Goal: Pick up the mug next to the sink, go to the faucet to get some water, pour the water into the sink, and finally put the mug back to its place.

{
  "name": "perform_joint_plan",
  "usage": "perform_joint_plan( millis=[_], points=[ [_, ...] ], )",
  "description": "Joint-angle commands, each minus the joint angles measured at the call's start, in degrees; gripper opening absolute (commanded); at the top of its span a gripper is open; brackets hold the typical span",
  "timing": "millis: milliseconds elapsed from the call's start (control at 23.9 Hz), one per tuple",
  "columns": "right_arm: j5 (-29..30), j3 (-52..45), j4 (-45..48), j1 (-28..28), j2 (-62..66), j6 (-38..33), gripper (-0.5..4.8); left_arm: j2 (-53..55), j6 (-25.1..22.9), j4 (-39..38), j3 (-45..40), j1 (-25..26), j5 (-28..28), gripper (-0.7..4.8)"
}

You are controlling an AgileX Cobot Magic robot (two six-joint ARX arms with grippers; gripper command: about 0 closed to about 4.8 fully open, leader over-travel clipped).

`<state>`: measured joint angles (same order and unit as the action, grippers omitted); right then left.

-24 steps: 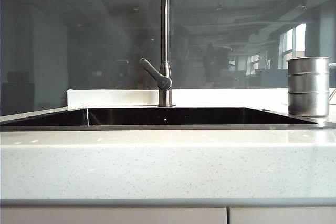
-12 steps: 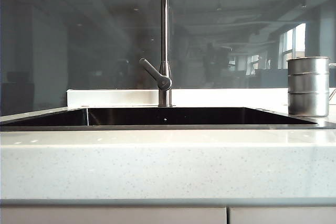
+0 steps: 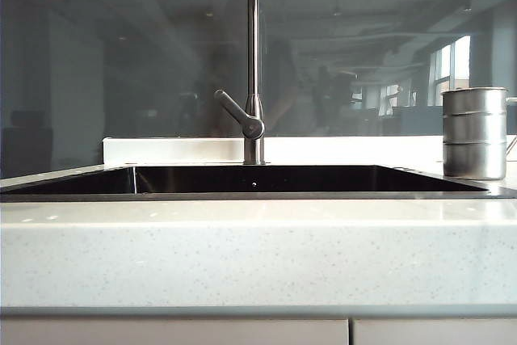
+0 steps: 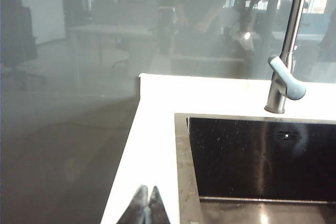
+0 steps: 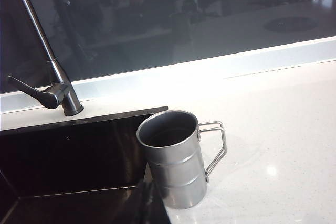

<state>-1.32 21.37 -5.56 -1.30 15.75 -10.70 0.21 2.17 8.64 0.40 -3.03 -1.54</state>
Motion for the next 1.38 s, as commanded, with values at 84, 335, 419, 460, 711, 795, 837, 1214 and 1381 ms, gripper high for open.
perform_joint_plan(
  millis=[84, 335, 419, 460, 711, 795, 837, 1214, 1381],
  points=[
    [0.0, 0.2, 0.9, 0.0, 0.0, 0.0, -0.05, 0.0, -0.2, -0.3, 0.2, 0.1, 0.2, -0.05],
    [0.0, 0.2, 0.9, 0.0, 0.0, 0.0, -0.05, 0.0, -0.2, -0.4, 0.2, 0.1, 0.3, -0.05],
    [0.0, 0.2, 0.9, 0.0, 0.0, 0.0, -0.05, 0.0, -0.2, -0.4, 0.2, 0.1, 0.3, -0.05],
    [0.0, 0.2, 0.9, 0.0, 0.0, 0.0, -0.05, 0.0, -0.2, -0.4, 0.2, 0.1, 0.3, -0.05],
    [0.0, 0.2, 0.9, 0.0, 0.0, 0.0, -0.05, 0.0, -0.2, -0.4, 0.2, 0.1, 0.3, -0.05],
    [0.0, 0.2, 0.9, 0.0, 0.0, 0.0, -0.05, 0.0, -0.2, -0.4, 0.2, 0.1, 0.3, -0.05],
    [0.0, 0.2, 0.9, 0.0, 0.0, 0.3, -0.05, 0.0, -0.2, -0.4, 0.2, 0.1, 0.3, -0.05],
    [-1.2, -6.9, 1.2, 0.0, -5.0, 11.5, -0.05, 0.0, -0.2, -0.4, 0.2, 0.1, 0.3, -0.05],
    [-3.9, -13.7, 1.5, 0.2, -13.4, 12.3, -0.05, 0.0, -0.2, -0.5, 0.2, 0.1, 0.3, -0.05]
  ],
)
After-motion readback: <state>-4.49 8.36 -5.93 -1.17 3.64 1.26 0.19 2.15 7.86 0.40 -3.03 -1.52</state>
